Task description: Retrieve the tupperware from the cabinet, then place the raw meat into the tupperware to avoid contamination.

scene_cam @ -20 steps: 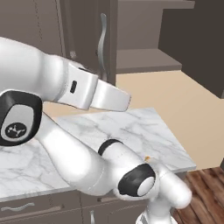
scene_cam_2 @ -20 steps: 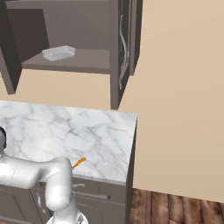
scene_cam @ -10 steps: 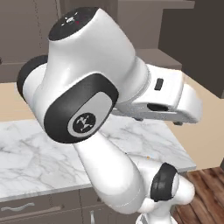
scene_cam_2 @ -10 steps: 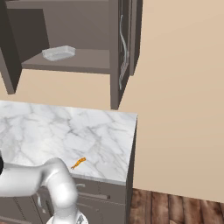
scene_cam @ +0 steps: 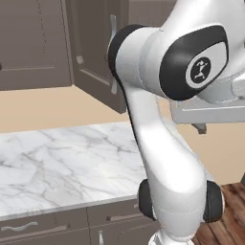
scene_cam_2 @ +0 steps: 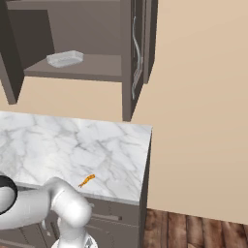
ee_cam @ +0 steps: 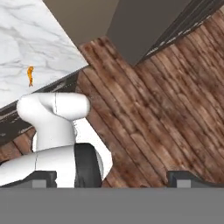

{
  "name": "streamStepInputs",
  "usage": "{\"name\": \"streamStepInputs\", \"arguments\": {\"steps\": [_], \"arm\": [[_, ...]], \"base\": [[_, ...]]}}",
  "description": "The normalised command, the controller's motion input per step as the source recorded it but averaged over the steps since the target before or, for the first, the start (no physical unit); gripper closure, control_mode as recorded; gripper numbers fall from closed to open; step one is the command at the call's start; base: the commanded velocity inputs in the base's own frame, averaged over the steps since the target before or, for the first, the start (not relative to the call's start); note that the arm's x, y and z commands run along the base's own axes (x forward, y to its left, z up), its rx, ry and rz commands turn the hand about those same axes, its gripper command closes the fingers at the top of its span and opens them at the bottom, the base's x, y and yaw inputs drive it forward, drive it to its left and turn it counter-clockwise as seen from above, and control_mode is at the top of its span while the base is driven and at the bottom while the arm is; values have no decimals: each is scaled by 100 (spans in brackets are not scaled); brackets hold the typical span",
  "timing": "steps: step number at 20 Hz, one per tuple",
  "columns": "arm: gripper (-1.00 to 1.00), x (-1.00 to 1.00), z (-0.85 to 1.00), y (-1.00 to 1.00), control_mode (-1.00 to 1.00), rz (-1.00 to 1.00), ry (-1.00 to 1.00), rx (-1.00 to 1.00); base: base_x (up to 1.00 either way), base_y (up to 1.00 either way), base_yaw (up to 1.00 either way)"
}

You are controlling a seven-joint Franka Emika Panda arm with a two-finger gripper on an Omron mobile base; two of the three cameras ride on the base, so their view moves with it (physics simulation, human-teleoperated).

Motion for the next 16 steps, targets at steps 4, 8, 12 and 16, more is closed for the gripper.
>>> {"name": "streamStepInputs", "arguments": {"steps": [4, 8, 12, 16], "arm": [[-100, 3, -20, -70, -100, 17, 2, 44], [-100, 54, -27, -32, -100, 17, -15, 38], [-100, 80, -28, -9, -100, 6, -3, 30], [-100, 88, -4, 0, -100, 0, 6, 28]], "base": [[0, 0, 0], [0, 0, 0], [0, 0, 0], [0, 0, 0]]}}
